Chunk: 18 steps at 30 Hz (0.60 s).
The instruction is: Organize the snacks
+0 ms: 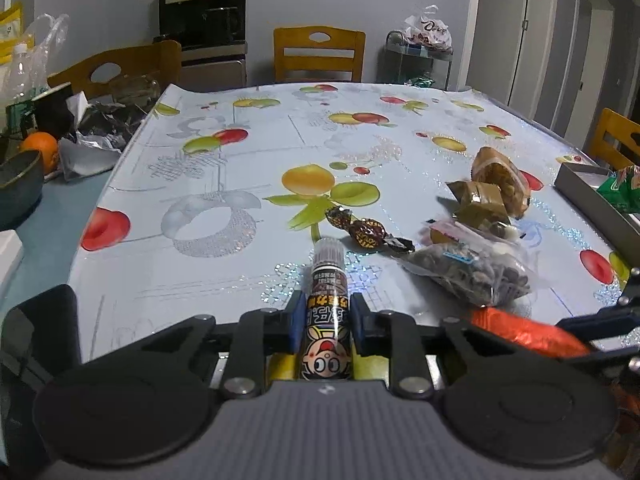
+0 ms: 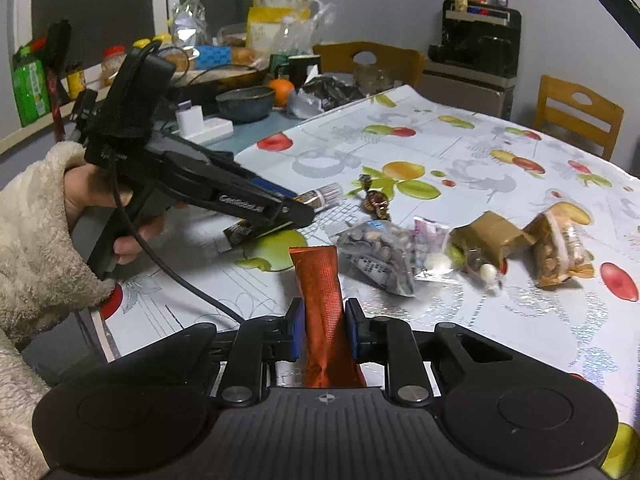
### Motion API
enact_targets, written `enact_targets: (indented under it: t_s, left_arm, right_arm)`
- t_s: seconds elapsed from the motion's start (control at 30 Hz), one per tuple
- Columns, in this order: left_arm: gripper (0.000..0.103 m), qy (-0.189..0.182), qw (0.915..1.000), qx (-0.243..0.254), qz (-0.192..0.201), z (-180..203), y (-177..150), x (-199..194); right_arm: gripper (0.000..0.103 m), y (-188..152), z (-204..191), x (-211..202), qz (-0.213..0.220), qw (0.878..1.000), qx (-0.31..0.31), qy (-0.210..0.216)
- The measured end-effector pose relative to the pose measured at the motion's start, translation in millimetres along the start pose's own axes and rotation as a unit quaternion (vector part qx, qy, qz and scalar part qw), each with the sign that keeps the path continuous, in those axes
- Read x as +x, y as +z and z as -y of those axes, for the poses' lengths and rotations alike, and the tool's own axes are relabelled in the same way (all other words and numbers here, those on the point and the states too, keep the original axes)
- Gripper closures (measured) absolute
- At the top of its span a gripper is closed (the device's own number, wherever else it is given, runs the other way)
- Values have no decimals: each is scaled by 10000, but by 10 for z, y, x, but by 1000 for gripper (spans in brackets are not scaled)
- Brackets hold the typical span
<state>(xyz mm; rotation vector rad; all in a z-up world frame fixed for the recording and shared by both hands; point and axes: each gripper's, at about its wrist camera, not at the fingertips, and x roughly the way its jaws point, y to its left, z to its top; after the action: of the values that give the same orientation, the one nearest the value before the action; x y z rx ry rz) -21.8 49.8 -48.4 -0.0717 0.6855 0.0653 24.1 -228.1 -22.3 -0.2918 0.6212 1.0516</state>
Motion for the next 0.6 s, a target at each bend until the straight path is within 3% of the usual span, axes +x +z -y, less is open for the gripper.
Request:
enact_targets:
  t_s: [0.33, 0.6]
  left_arm:
    - [83, 100, 9984, 93, 552, 56, 130, -375]
    - [83, 112, 9957, 155, 906, 148, 275, -630]
  right_arm:
    - [80, 2, 122, -275, 471, 9988, 93, -28]
    - [80, 7, 264, -487, 762, 9964, 243, -288]
